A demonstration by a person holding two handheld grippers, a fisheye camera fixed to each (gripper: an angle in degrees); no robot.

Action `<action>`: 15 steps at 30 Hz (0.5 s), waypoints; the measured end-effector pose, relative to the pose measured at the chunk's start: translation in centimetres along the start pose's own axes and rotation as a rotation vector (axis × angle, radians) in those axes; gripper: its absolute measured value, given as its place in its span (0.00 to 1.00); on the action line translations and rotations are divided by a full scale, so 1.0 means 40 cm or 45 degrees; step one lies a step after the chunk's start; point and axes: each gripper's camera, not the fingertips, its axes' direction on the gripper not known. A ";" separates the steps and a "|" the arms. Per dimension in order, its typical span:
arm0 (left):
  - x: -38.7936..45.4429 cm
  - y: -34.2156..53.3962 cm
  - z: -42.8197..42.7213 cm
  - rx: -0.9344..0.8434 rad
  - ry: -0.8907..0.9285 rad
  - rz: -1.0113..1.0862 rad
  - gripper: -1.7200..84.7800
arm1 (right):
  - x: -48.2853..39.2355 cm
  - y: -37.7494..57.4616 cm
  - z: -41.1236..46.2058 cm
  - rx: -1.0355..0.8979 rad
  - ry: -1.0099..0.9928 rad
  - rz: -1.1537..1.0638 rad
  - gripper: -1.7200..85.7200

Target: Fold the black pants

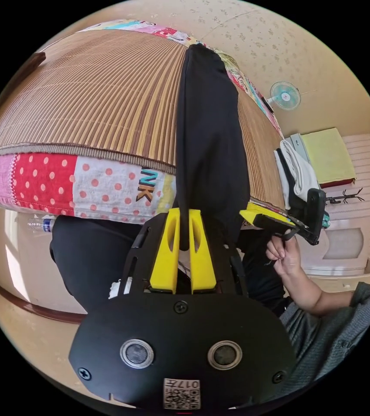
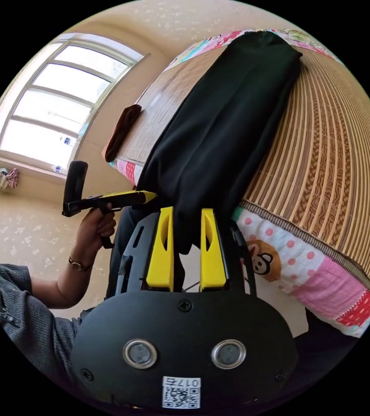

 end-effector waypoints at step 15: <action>0.028 0.093 0.053 0.012 0.045 -0.022 0.07 | 0.057 0.136 -0.071 0.041 -0.055 0.147 0.05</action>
